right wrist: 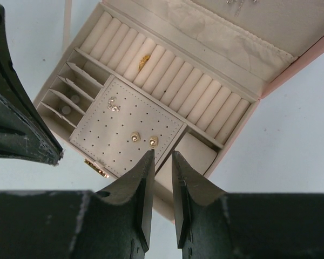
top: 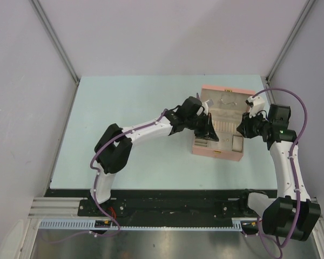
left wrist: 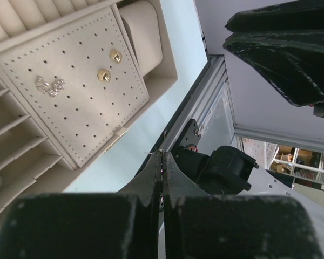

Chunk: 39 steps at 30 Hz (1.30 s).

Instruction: Organize the mixed jewelry

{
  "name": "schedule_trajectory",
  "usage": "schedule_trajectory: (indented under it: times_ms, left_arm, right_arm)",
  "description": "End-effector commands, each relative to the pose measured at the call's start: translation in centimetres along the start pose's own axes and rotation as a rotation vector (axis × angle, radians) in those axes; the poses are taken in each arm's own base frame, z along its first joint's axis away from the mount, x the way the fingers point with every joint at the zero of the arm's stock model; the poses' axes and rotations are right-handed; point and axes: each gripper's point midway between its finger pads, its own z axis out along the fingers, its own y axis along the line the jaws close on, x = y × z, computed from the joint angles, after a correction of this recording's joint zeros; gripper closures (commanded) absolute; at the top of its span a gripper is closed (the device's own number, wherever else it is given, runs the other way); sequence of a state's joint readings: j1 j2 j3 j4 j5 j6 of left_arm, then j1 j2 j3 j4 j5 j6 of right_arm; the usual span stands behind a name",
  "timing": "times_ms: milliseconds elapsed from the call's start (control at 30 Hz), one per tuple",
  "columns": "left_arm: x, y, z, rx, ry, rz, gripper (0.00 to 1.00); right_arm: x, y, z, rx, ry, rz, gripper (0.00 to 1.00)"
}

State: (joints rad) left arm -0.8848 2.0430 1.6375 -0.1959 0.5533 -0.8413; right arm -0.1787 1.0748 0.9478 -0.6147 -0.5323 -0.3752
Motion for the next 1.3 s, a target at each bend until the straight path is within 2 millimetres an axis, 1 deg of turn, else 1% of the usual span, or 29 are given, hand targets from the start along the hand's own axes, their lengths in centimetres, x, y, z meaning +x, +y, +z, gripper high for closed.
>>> schedule_trajectory:
  times_ms: [0,33,167,400,600,700,967,1033,1067,1100,1267]
  left_arm:
    - [0.5,-1.2,0.7,0.04,0.005,0.007,1.0]
    - [0.5,-1.5,0.7,0.044,0.004,0.013,1.0]
    - [0.5,-1.3,1.0,0.039,-0.003,0.022,1.0]
    - [0.3,-0.5,1.7,0.024,-0.016,0.032,1.0]
    - [0.4,-0.2,2.2,0.033,-0.012,0.027,1.0]
    - [0.3,0.3,2.3,0.035,-0.01,0.011,1.0]
    - [0.9,1.4,2.5,0.049,0.012,-0.05,1.0]
    - [0.8,1.4,2.5,0.061,0.014,-0.073,1.0]
    - [1.2,1.6,2.5,0.07,0.025,-0.086,1.0]
    - [0.7,1.4,2.4,0.092,0.012,-0.084,1.0]
    - [0.7,0.8,2.2,0.159,0.015,-0.107,1.0]
  right_arm:
    - [-1.1,0.2,-0.7,0.008,-0.059,-0.041,0.76]
    - [-1.3,0.2,-0.8,0.014,-0.066,-0.044,0.76]
    - [-1.1,0.0,-0.8,0.02,-0.068,-0.04,0.76]
    - [-0.9,-0.2,-0.6,0.019,-0.065,-0.032,0.76]
    - [-0.5,-0.2,-0.7,0.021,-0.059,-0.028,0.76]
    - [-0.5,-0.2,-0.7,0.022,-0.058,-0.026,0.76]
    - [-0.2,-0.2,-0.7,0.019,-0.054,-0.022,0.76]
    - [-0.2,-0.3,-0.7,0.02,-0.053,-0.021,0.76]
    - [-0.2,-0.3,-0.7,0.018,-0.053,-0.019,0.76]
    - [-0.1,-0.2,-0.7,0.018,-0.053,-0.021,0.76]
    - [0.0,-0.3,-0.6,0.018,-0.048,-0.015,0.76]
